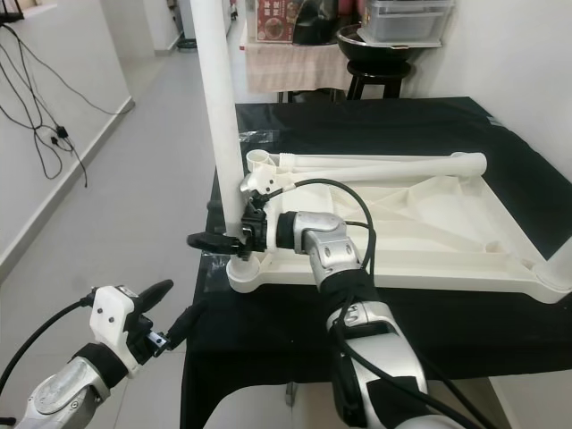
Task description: Building children table
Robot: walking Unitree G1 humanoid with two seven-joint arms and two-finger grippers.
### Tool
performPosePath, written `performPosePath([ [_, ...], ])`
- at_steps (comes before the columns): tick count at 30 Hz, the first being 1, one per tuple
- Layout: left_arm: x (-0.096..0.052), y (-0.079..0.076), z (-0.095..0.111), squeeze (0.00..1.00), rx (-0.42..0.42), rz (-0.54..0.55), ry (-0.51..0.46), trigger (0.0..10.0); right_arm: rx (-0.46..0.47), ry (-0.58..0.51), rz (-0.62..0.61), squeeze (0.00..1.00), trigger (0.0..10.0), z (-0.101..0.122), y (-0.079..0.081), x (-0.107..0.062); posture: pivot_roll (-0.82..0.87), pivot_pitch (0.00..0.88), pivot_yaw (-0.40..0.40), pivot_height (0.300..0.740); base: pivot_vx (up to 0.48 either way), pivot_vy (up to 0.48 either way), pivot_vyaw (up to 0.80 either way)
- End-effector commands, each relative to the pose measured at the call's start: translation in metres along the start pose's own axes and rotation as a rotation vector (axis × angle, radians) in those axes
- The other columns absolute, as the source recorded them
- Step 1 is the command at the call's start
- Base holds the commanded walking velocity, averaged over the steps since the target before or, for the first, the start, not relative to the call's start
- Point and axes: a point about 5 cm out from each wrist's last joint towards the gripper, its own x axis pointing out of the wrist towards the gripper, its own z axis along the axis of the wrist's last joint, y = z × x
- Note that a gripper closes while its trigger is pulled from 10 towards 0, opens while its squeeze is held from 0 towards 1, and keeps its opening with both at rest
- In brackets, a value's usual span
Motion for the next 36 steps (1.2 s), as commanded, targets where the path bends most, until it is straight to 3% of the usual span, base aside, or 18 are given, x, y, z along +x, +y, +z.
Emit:
performPosePath([
  [1, -0.001, -0.001, -0.004, 0.0, -0.003, 0.005, 0.014, 10.0, 0.024, 0.039, 0.084, 0.0, 0.0, -0.009, 0.007, 0.01, 0.01, 0.005, 0.001, 0.74, 0.0, 0.0, 0.0],
  [10, -0.003, -0.002, -0.002, 0.0, -0.007, 0.002, 0.008, 10.0, -0.04, 0.023, -0.028, 0.0, 0.0, -0.014, 0.0, -0.002, 0.0, 0.028, 0.002, 0.74, 0.0, 0.0, 0.0],
  [12, -0.005, -0.003, -0.001, 0.0, -0.006, 0.002, 0.007, 10.0, -0.066, 0.032, -0.147, 0.0, 0.0, -0.019, -0.005, -0.011, 0.0, 0.042, -0.003, 0.74, 0.0, 0.0, 0.0],
  [14, -0.005, -0.003, -0.001, 0.0, -0.006, 0.002, 0.007, 10.0, -0.066, 0.032, -0.147, 0.0, 0.0, -0.019, -0.005, -0.011, 0.0, 0.042, -0.003, 0.74, 0.0, 0.0, 0.0],
  [15, -0.006, -0.003, 0.0, 0.0, -0.005, 0.003, 0.007, 10.0, -0.072, 0.048, -0.244, 0.0, 0.0, -0.025, -0.003, -0.015, 0.0, 0.049, -0.005, 0.74, 0.0, 0.0, 0.0],
  [16, -0.006, -0.003, 0.0, 0.0, -0.005, 0.003, 0.007, 10.0, -0.072, 0.048, -0.244, 0.0, 0.0, -0.025, -0.003, -0.015, 0.0, 0.049, -0.005, 0.74, 0.0, 0.0, 0.0],
  [17, -0.009, -0.002, 0.001, 0.0, -0.005, 0.005, 0.007, 10.0, -0.023, -0.013, -0.634, 0.0, 0.0, -0.031, 0.005, -0.015, -0.01, 0.064, -0.001, 0.74, 0.0, 0.0, 0.0],
  [18, -0.011, 0.0, 0.002, 0.0, -0.004, 0.006, 0.009, 10.0, -0.022, -0.002, -0.801, 0.0, 0.0, -0.042, 0.034, -0.017, -0.01, 0.083, 0.018, 0.74, 0.0, 0.0, 0.0],
  [19, -0.011, 0.0, 0.002, 0.0, -0.004, 0.006, 0.009, 10.0, -0.022, -0.002, -0.801, 0.0, 0.0, -0.042, 0.034, -0.017, -0.01, 0.083, 0.018, 0.74, 0.0, 0.0, 0.0],
  [20, -0.012, 0.001, 0.002, 0.0, -0.002, 0.006, 0.011, 10.0, -0.021, 0.014, -0.822, 0.0, 0.0, -0.047, 0.058, -0.015, -0.04, 0.073, 0.03, 0.74, 0.0, 0.0, 0.0],
  [23, -0.011, 0.0, 0.002, 0.0, -0.001, 0.003, 0.014, 10.0, -0.056, 0.032, -0.751, 0.0, 0.0, -0.049, 0.072, -0.009, -0.01, 0.071, 0.016, 0.74, 0.0, 0.0, 0.0],
  [29, -0.011, 0.001, 0.002, 0.0, 0.004, 0.007, 0.017, 10.0, -0.061, 0.049, -0.721, 0.0, 0.0, -0.049, 0.065, -0.003, 0.01, 0.064, 0.002, 0.74, 0.0, 0.0, 0.0],
  [30, -0.011, 0.001, 0.002, 0.0, 0.003, 0.02, 0.012, 10.0, -0.075, 0.059, -0.71, 0.0, 1.2, -0.048, 0.063, -0.001, 0.01, 0.057, 0.002, 0.74, 0.0, 0.0, 0.0],
  [31, -0.011, 0.001, 0.002, 0.0, 0.003, 0.02, 0.012, 10.0, -0.075, 0.059, -0.71, 0.0, 1.2, -0.048, 0.063, -0.001, 0.01, 0.057, 0.002, 0.74, 0.0, 0.0, 0.0],
  [32, -0.01, 0.002, 0.002, 0.0, 0.002, 0.028, 0.008, 10.0, -0.08, 0.052, -0.701, 0.0, 10.0, -0.045, 0.059, 0.0, 0.0, 0.055, 0.0, 0.74, 0.0, 0.0, 0.0],
  [34, -0.01, 0.002, 0.002, 0.0, 0.002, 0.028, 0.008, 10.0, -0.08, 0.052, -0.701, 0.0, 10.0, -0.045, 0.059, 0.0, 0.0, 0.055, 0.0, 0.74, 0.0, 0.0, 0.0],
  [35, -0.009, 0.002, 0.002, 0.0, 0.002, 0.028, 0.006, 10.0, -0.081, 0.024, -0.651, 0.96, 10.0, -0.039, 0.054, 0.004, 0.0, 0.051, 0.002, 0.74, 0.0, 0.0, 0.0],
  [36, -0.008, 0.002, 0.002, 0.0, 0.001, 0.023, 0.006, 10.0, -0.086, -0.059, -0.522, 1.0, 10.0, -0.027, 0.05, 0.011, 0.0, 0.048, 0.003, 0.74, 0.0, 0.0, 0.0],
])
